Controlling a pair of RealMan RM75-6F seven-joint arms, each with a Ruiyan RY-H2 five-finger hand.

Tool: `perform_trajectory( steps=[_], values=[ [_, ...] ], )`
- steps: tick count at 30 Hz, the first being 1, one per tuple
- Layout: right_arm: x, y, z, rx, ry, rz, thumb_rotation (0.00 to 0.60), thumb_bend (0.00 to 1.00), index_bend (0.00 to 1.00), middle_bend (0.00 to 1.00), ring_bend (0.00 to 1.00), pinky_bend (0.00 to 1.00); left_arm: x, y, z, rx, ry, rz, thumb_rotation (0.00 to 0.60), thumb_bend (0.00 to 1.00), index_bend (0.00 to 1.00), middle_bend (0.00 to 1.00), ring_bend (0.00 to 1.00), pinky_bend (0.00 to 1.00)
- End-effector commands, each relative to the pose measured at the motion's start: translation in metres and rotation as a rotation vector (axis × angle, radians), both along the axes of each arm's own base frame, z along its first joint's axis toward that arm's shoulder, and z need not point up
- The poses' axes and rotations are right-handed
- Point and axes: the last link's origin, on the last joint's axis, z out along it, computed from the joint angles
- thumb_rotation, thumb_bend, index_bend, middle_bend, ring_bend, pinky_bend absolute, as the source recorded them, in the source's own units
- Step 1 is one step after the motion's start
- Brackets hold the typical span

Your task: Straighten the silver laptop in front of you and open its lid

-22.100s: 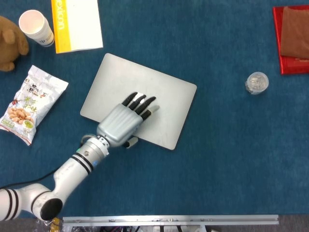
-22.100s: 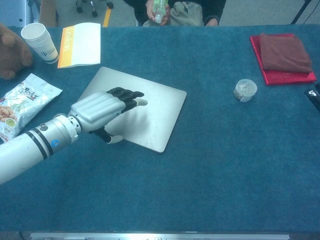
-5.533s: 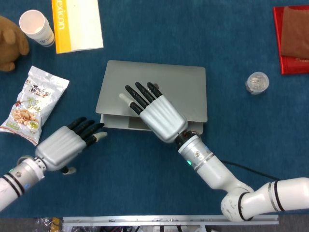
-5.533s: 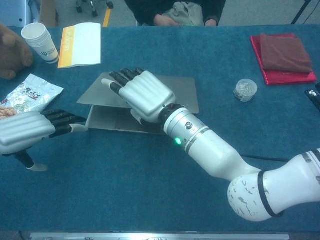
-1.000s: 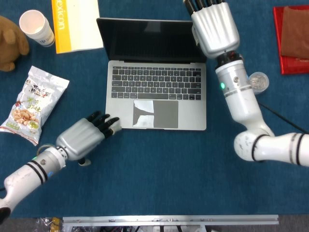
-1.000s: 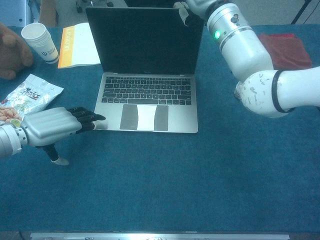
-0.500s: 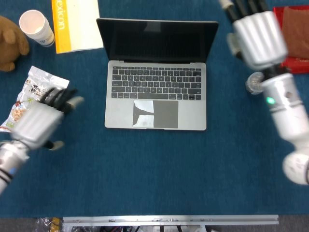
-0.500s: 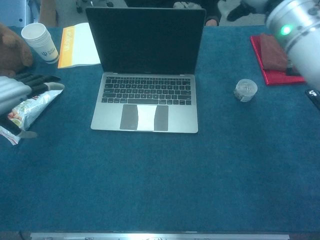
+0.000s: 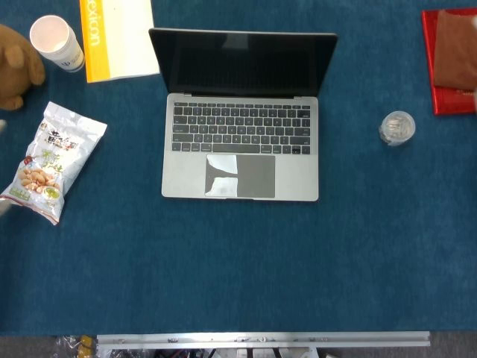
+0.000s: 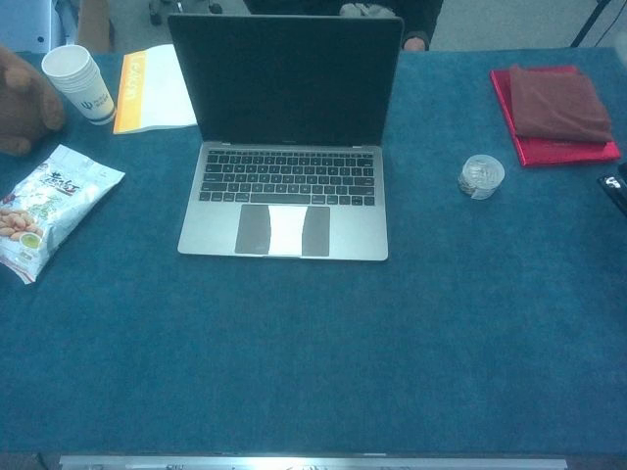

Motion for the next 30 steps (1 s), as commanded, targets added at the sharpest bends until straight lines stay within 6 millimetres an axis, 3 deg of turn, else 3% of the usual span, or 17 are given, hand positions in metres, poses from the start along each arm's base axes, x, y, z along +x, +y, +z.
perform_trajectory(
  steps=[1, 7, 13, 30],
  values=[
    [-0.026, 0.021, 0.012, -0.028, -0.005, -0.038, 0.600, 0.42, 0.00, 0.03, 0.01, 0.15, -0.010, -0.008, 0.005, 0.051, 0.005, 0.034, 0.600, 0.11, 0.00, 0.00, 0.00, 0.04],
    [-0.064, 0.053, 0.019, -0.061, -0.036, -0.107, 0.600, 0.42, 0.00, 0.03, 0.01, 0.15, -0.022, -0.025, 0.015, 0.146, -0.014, 0.048, 0.600, 0.11, 0.00, 0.00, 0.00, 0.01],
    [-0.085, 0.073, 0.022, -0.088, -0.048, -0.143, 0.600, 0.42, 0.00, 0.03, 0.01, 0.15, -0.029, -0.039, 0.016, 0.210, -0.033, 0.030, 0.600, 0.11, 0.00, 0.00, 0.00, 0.01],
    [-0.105, 0.088, 0.028, -0.106, -0.057, -0.196, 0.600, 0.42, 0.00, 0.03, 0.01, 0.15, -0.034, -0.052, 0.014, 0.225, -0.048, 0.028, 0.600, 0.11, 0.00, 0.00, 0.00, 0.00]
  ],
)
